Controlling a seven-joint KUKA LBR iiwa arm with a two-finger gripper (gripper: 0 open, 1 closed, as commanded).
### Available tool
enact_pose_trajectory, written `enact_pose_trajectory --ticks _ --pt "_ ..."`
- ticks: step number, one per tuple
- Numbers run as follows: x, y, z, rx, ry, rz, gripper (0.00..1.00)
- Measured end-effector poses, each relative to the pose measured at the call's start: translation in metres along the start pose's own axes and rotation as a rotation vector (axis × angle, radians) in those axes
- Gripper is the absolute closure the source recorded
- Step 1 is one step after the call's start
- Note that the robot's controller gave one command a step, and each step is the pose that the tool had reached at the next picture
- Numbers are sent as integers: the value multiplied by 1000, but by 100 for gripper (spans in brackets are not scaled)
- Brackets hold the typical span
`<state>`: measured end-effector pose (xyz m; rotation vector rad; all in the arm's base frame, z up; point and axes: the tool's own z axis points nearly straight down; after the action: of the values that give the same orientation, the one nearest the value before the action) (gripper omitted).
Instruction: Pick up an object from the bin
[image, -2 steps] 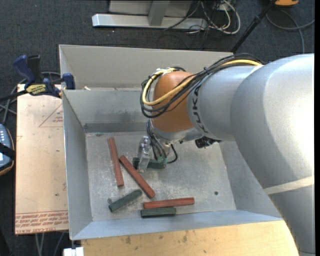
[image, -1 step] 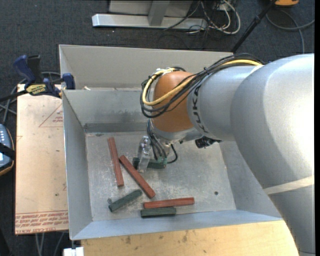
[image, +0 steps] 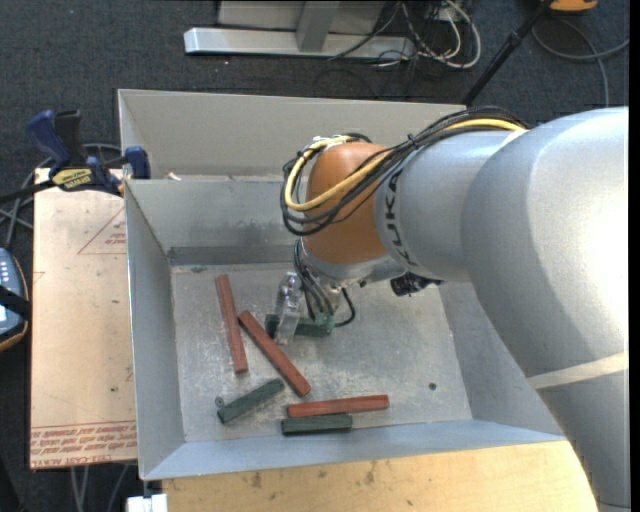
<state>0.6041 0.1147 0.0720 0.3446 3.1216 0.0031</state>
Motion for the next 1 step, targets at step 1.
enact_pose_trajectory --ticks 1 --pt "0 0 -2 0 0 0 100"
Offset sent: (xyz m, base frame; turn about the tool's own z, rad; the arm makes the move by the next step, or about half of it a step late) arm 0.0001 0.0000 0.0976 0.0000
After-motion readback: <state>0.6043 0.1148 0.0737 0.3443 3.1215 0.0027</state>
